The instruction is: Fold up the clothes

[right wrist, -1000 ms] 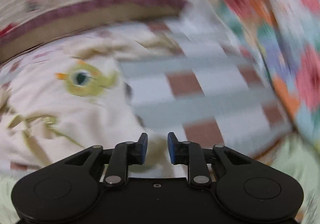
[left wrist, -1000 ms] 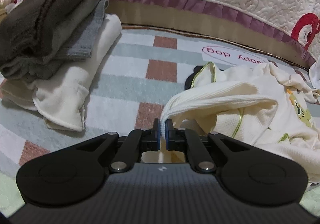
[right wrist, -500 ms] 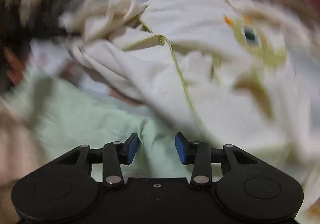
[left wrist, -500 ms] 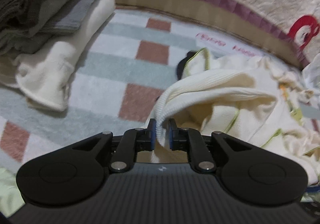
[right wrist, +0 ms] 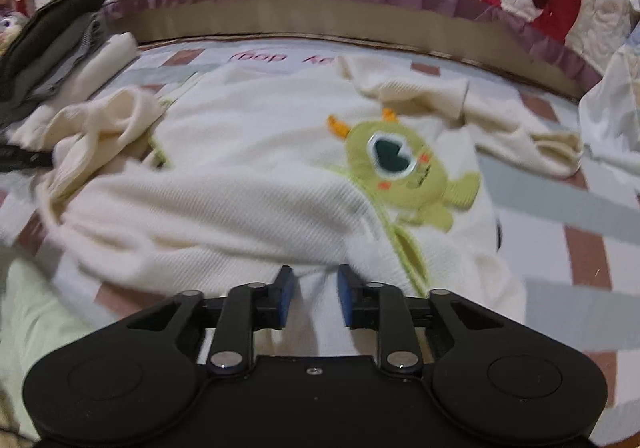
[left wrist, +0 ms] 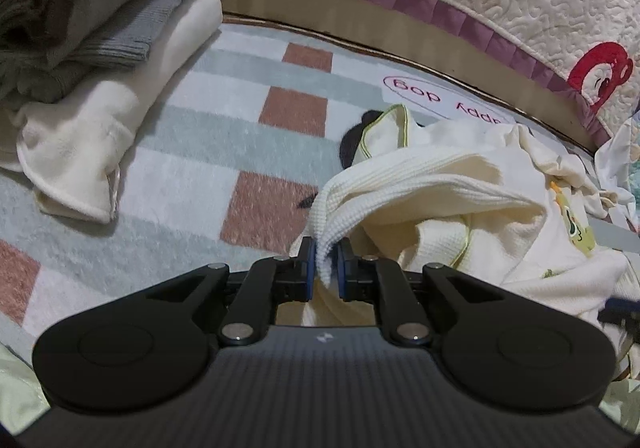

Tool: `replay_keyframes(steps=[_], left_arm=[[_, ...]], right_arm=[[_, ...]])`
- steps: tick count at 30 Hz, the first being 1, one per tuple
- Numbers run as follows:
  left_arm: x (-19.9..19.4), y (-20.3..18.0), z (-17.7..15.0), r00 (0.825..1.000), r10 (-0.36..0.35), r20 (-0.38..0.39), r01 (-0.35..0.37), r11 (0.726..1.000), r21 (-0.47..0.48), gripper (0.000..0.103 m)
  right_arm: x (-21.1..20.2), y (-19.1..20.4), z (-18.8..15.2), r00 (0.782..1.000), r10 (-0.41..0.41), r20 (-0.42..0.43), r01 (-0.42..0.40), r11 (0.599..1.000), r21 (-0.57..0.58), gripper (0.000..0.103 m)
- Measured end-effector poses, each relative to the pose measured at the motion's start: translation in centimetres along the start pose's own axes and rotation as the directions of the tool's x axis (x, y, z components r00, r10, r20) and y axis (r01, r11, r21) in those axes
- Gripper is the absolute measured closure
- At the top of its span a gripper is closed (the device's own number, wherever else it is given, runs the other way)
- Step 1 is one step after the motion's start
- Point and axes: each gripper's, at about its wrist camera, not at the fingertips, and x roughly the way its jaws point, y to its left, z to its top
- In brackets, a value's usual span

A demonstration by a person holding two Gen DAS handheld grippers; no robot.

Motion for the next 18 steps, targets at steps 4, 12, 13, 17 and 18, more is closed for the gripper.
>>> replay_keyframes(steps=[4, 12, 13, 17, 18], left_arm=[[0.5, 0.5, -0.2, 0.999, -0.025, -0.028, 0.024, 0.998, -0.051, 0.093], [1.2, 0.3, -0.5, 0.998, -0.037, -0.045, 0.035, 0.998, -0.051, 0.087], [1.2, 0.2, -0.5, 0.998, -0.038, -0.044, 0.036, 0.998, -0.043, 0.087], [1.5, 0.1, -0.6, 0.998, -0.043, -0.043, 0.042, 0.999, -0.030, 0.082], [1.6, 0.1, -0.6, 0.998, -0.045, -0.044, 0.044, 0.999, -0.029, 0.080]], right_arm=[[-0.6, 0.9, -1.7, 0.994, 0.103, -0.022, -0.104, 0.994, -0.039, 0.056], [2.0, 4.6, -2.4, 0.997, 0.021, -0.078, -0.044, 0.952, -0.303, 0.040], [2.4, 5.0, -2.5, 0.998, -0.005, -0.070, -0.018, 0.946, -0.324, 0.040], [2.2, 5.7, -2.1, 0.998, -0.057, 0.010, 0.057, 0.923, -0.381, 0.101], [1.6, 5.4, -1.7, 0.998, -0.058, 0.010, 0.057, 0.926, -0.374, 0.098]])
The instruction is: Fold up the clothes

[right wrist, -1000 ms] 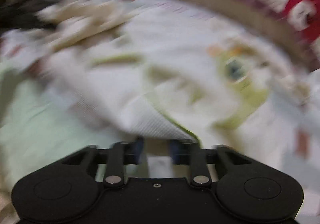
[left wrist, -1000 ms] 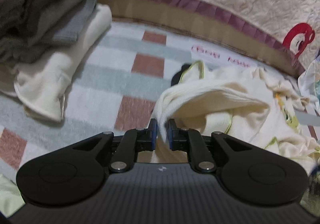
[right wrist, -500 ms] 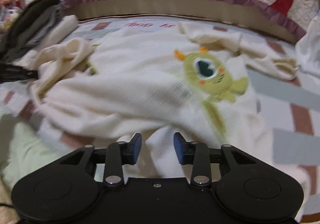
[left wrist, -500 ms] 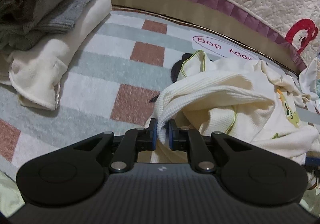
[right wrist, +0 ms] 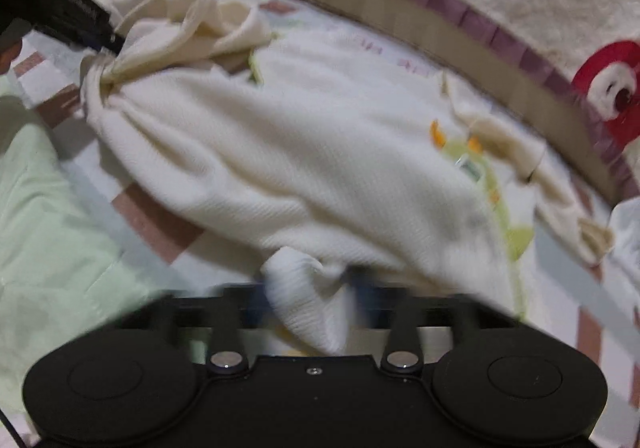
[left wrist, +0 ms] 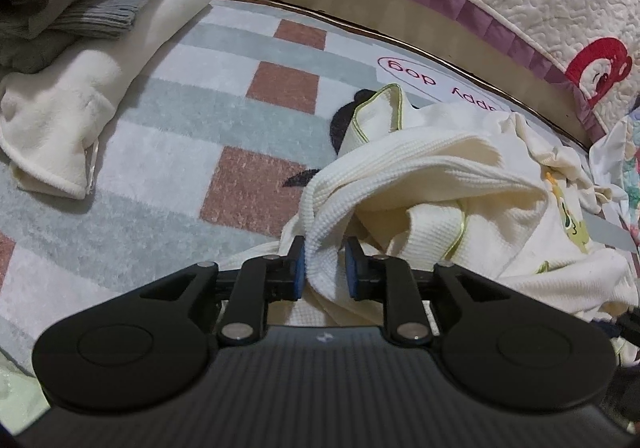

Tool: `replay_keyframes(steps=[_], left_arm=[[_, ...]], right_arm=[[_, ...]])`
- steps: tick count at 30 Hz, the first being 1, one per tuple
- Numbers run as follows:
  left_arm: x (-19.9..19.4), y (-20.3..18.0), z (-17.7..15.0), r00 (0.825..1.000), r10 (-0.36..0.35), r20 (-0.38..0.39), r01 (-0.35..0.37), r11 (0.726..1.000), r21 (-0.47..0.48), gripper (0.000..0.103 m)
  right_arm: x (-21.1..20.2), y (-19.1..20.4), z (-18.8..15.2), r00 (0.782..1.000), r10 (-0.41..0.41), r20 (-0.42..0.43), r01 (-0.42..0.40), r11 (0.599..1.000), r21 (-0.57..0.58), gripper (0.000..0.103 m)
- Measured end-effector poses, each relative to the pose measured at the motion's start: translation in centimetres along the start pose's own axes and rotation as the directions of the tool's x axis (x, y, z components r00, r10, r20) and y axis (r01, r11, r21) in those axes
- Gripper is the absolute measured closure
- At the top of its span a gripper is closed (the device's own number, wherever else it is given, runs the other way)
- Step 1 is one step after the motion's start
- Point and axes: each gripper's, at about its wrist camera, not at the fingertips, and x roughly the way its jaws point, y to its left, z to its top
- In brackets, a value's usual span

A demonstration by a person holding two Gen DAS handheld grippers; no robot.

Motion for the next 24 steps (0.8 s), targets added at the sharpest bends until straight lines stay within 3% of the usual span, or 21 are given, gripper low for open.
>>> replay_keyframes(steps=[2, 4, 7, 13, 17, 18, 20, 22, 24], left_arm=[[0.1, 0.2, 0.1, 1.000, -0.006, -0.007, 0.006, 1.000, -0.009, 0.073], [0.2, 0.5, 0.2, 1.000, -0.007, -0.021, 0.007, 1.000, -0.029, 0.059], [0.3, 1.0, 0.4, 0.999, -0.015, -0.039, 0.012, 0.997, -0.073, 0.056], [1.2, 0.8, -0.1, 0.999, 0.022, -0.037, -0.024, 0.998, -0.055, 0.045], [1.8, 0.6, -0.2, 0.999, 0.035, -0.004, -0.035, 0.999, -0.012, 0.049], [1.9, 0.3, -0.2, 0.999, 0.045, 0.008, -0.045, 0.999, 0.019, 0.050], [1.9, -0.2, -0.3, 0.996, 0.078, 0.036, -0.080, 0.994, 0.070, 0.050], [2.0, -0.4, -0.2, 0.994, 0.093, 0.052, -0.097, 0.991, 0.088, 0.052], [2.1, -0.3, 0.2, 0.993, 0.096, 0.062, -0.102, 0.990, 0.095, 0.083]], right_arm=[[-3.5, -1.3, 0.8, 0.999, 0.038, 0.036, -0.042, 0.993, 0.108, 0.098], [-8.8, -2.8, 1.2, 0.986, 0.102, 0.131, -0.134, 0.956, 0.260, 0.098], [-12.5, -4.2, -0.2, 0.968, 0.142, 0.207, -0.213, 0.901, 0.377, 0.098], [-10.3, -4.7, -3.7, 0.970, 0.197, 0.140, -0.241, 0.834, 0.497, 0.098], [-7.6, -3.3, -3.3, 0.987, 0.153, 0.050, -0.160, 0.885, 0.438, 0.091], [-7.0, -2.7, -3.1, 0.991, 0.130, 0.030, -0.131, 0.910, 0.392, 0.085], [-6.2, -1.8, -3.1, 0.996, 0.086, -0.005, -0.080, 0.943, 0.324, 0.062], [-5.5, -1.0, -3.1, 0.999, 0.045, -0.026, -0.036, 0.961, 0.274, 0.058], [-5.2, -0.7, -3.3, 0.999, 0.021, -0.025, -0.014, 0.968, 0.250, 0.058]])
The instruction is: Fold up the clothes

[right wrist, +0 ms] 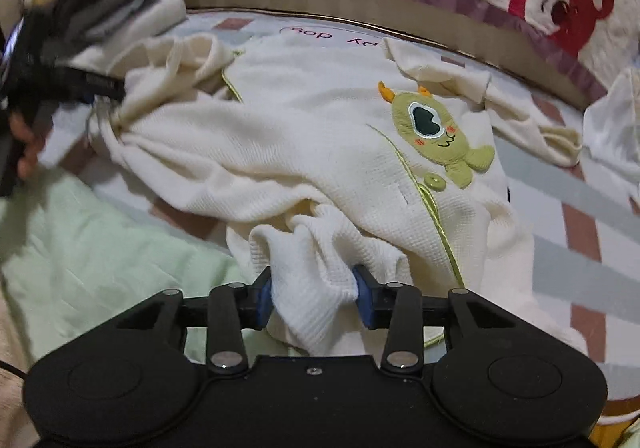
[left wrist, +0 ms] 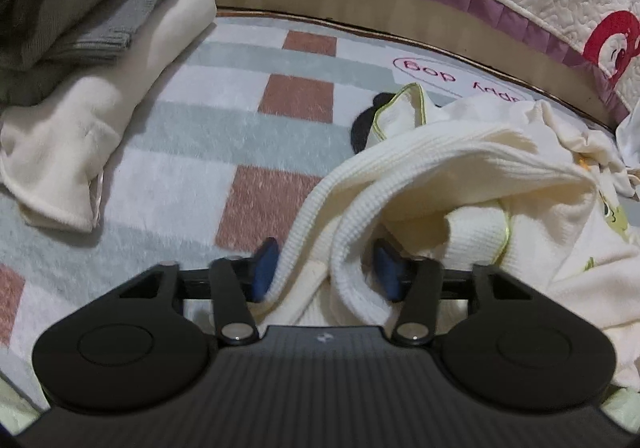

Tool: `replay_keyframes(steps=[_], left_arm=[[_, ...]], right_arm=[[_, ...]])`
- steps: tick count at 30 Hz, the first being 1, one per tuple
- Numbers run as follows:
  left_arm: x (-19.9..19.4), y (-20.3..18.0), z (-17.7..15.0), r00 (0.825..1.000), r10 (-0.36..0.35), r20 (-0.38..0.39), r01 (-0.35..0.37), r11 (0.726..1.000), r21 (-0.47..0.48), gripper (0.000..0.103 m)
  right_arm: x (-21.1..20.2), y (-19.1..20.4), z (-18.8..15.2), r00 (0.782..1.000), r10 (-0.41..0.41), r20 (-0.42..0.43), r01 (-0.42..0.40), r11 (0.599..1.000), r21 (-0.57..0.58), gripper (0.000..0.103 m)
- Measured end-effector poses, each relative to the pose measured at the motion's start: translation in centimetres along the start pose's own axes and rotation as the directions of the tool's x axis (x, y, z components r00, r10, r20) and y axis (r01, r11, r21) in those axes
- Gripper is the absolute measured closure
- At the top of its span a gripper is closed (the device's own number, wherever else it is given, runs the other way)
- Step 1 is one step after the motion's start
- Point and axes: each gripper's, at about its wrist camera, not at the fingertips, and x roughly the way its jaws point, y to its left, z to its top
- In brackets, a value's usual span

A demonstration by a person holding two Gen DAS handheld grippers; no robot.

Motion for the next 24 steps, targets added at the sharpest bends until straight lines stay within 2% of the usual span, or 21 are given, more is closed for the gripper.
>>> replay_keyframes(steps=[2, 3, 7, 8, 9, 10, 14, 16, 19, 21, 22, 24], left_arm=[[-0.1, 0.1, 0.3, 1.000, 0.009, 0.014, -0.009, 1.000, 0.012, 0.089], [-0.2, 0.1, 0.3, 1.000, 0.013, 0.023, -0.013, 1.000, 0.018, 0.093], [-0.9, -0.2, 0.4, 0.998, 0.024, 0.055, -0.026, 0.999, 0.039, 0.095], [-1.2, -0.3, 0.5, 0.997, 0.028, 0.070, -0.031, 0.998, 0.047, 0.095], [-1.6, -0.4, 0.6, 0.995, 0.034, 0.091, -0.040, 0.998, 0.055, 0.095], [-2.0, -0.5, 0.8, 0.992, 0.042, 0.117, -0.050, 0.997, 0.063, 0.095], [-3.4, -0.5, 1.7, 0.975, 0.082, 0.207, -0.101, 0.991, 0.085, 0.095], [-4.1, -0.2, 2.2, 0.973, 0.080, 0.217, -0.097, 0.993, 0.070, 0.095], [-5.3, 0.5, 3.4, 0.977, 0.049, 0.208, -0.055, 0.998, 0.023, 0.095], [-7.2, 0.7, 4.2, 0.965, 0.045, 0.257, -0.051, 0.999, 0.018, 0.095], [-8.3, 0.8, 4.7, 0.956, 0.046, 0.291, -0.055, 0.998, 0.024, 0.095], [-11.1, 1.6, 6.2, 0.929, 0.061, 0.365, -0.070, 0.997, 0.013, 0.095]], right_arm=[[0.4, -0.1, -0.2, 1.000, -0.021, 0.010, 0.021, 1.000, -0.015, 0.057], [0.8, -0.2, -0.3, 0.999, -0.036, 0.013, 0.037, 0.999, -0.025, 0.052], [2.1, -1.0, -0.9, 0.998, -0.068, 0.008, 0.068, 0.998, -0.015, 0.049], [2.0, -1.2, -0.9, 0.998, -0.054, 0.019, 0.054, 0.999, 0.003, 0.051], [1.7, -1.5, -0.9, 0.999, -0.030, 0.038, 0.029, 0.999, 0.026, 0.083], [1.4, -1.9, -1.0, 0.998, -0.006, 0.057, 0.003, 0.999, 0.049, 0.101], [-0.9, -4.0, 0.2, 0.990, 0.058, 0.131, -0.081, 0.981, 0.176, 0.099], [-2.4, -5.1, 0.6, 0.980, 0.089, 0.180, -0.132, 0.960, 0.245, 0.099], [-5.5, -5.9, 1.3, 0.952, 0.130, 0.277, -0.209, 0.938, 0.278, 0.099], [-7.8, -6.1, 1.7, 0.927, 0.155, 0.341, -0.256, 0.927, 0.275, 0.099], [-9.0, -6.1, 1.9, 0.908, 0.182, 0.377, -0.291, 0.922, 0.256, 0.099], [-11.9, -5.7, 2.5, 0.844, 0.316, 0.432, -0.420, 0.892, 0.166, 0.099]])
